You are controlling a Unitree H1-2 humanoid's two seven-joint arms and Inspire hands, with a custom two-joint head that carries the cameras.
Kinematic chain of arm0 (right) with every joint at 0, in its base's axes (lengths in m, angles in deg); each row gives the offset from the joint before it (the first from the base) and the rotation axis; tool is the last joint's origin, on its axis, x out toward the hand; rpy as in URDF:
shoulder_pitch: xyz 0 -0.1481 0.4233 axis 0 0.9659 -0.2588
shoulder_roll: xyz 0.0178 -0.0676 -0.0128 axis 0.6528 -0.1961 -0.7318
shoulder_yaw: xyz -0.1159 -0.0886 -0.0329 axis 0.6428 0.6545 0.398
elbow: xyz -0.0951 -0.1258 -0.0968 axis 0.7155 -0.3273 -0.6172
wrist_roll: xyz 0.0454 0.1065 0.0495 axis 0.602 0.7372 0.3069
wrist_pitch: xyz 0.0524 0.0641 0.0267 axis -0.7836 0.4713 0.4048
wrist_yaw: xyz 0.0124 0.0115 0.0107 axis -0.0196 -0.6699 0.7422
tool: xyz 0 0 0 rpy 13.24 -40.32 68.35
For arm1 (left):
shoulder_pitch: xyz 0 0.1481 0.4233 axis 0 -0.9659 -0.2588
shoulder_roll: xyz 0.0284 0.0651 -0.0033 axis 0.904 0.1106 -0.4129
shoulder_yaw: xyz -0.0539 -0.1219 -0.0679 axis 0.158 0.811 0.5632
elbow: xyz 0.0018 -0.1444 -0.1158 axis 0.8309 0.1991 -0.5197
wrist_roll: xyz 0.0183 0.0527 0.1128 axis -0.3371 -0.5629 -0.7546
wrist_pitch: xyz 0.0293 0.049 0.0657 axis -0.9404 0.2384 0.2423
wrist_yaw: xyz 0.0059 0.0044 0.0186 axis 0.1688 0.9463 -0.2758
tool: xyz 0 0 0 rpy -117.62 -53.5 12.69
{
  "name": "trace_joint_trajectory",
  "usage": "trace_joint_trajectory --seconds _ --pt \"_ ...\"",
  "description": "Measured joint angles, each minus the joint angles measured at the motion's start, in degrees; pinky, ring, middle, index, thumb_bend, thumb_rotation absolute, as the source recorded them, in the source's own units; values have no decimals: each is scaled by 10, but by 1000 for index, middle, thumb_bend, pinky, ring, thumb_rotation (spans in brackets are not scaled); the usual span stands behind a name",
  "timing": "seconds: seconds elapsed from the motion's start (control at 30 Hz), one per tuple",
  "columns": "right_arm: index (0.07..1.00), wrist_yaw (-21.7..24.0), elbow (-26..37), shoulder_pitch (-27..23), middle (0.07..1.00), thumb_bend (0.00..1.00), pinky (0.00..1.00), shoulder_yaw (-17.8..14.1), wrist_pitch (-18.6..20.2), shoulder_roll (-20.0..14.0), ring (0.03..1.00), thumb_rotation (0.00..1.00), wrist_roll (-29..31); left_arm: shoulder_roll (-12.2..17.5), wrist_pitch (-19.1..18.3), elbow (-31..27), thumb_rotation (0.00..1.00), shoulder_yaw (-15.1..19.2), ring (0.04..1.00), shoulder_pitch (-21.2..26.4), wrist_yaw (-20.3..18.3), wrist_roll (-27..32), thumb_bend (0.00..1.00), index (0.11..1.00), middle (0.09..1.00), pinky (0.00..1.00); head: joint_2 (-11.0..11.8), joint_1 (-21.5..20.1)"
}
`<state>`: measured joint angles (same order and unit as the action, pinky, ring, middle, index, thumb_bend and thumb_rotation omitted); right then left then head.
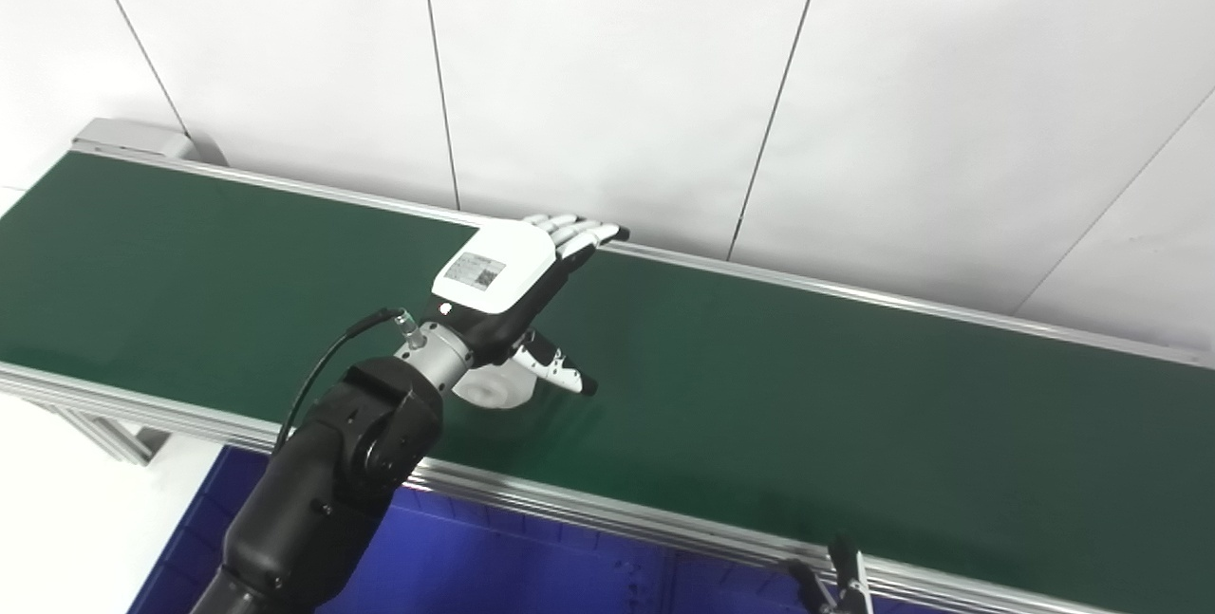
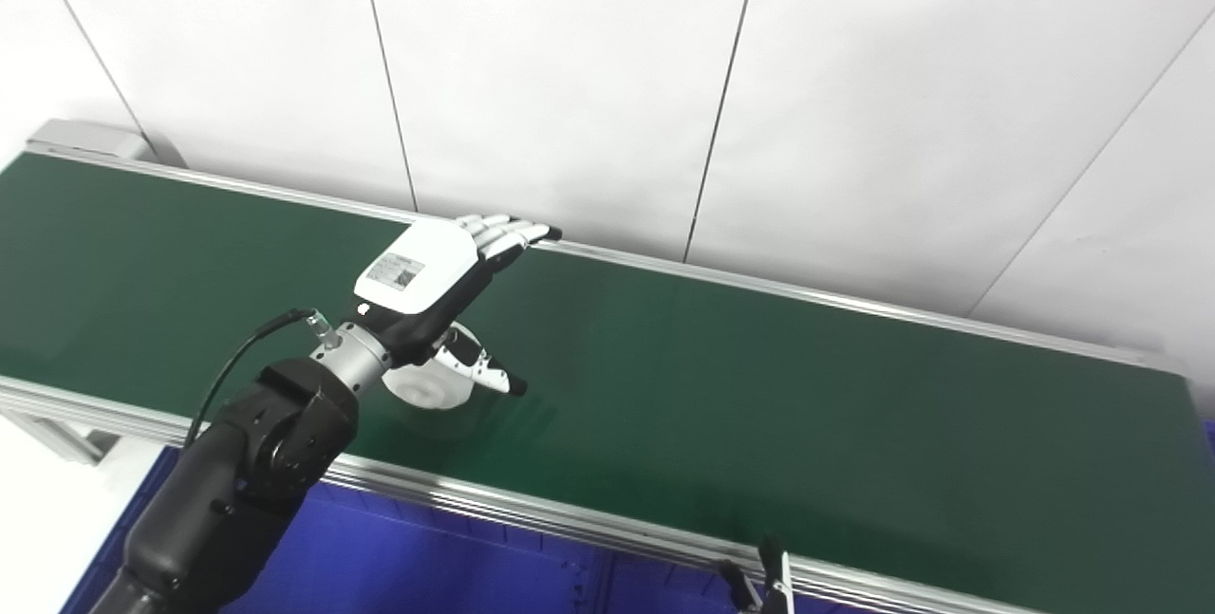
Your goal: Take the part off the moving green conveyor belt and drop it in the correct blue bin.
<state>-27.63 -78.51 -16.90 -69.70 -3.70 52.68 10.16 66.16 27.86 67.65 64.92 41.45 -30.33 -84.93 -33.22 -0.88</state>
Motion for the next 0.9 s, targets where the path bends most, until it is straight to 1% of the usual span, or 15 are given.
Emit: trace_joint_trajectory --seconds 0.1,0.2,0.37,0.5,0.63,0.73,0.77,0.87,0.9 --pt "1000 -2 0 0 1000 727 913 2 0 1 926 1000 0 0 -9 25 254 -1 903 1 4 1 1000 883 892 875 0 0" --pt "1000 -3 0 0 1000 720 912 4 0 1 927 1000 1 3 -19 43 250 -5 914 1 0 8 1000 878 897 881 -1 0" --pt "1000 -3 0 1 1000 723 909 7 0 2 924 1000 4 22 -25 55 253 -19 902 2 -49 40 1000 860 888 857 -4 -4" --pt "1000 -3 1 2 1000 723 904 8 0 3 919 1000 8 29 -41 66 250 -26 895 4 -87 60 1000 853 881 844 -4 -4" --pt "1000 -3 1 3 1000 721 901 9 0 3 917 1000 10 32 -44 75 253 -37 896 15 -94 65 1000 860 882 841 -6 -6" --pt "1000 -3 2 3 1000 726 900 11 0 3 916 1000 10 33 -45 88 251 -41 893 28 -94 64 1000 861 879 834 -6 -6" --pt "1000 -3 2 3 1000 726 896 11 0 3 913 1000 10 33 -45 89 232 -41 881 30 -91 63 1000 857 870 817 -6 -6" --pt "1000 -4 2 5 1000 729 894 11 0 3 911 1000 10 31 -45 107 182 -44 861 35 -52 47 979 830 845 783 -6 -8" --pt "1000 -4 2 5 1000 729 896 11 0 3 911 1000 10 29 -45 118 163 -46 849 36 -26 33 966 814 832 772 -6 -9"
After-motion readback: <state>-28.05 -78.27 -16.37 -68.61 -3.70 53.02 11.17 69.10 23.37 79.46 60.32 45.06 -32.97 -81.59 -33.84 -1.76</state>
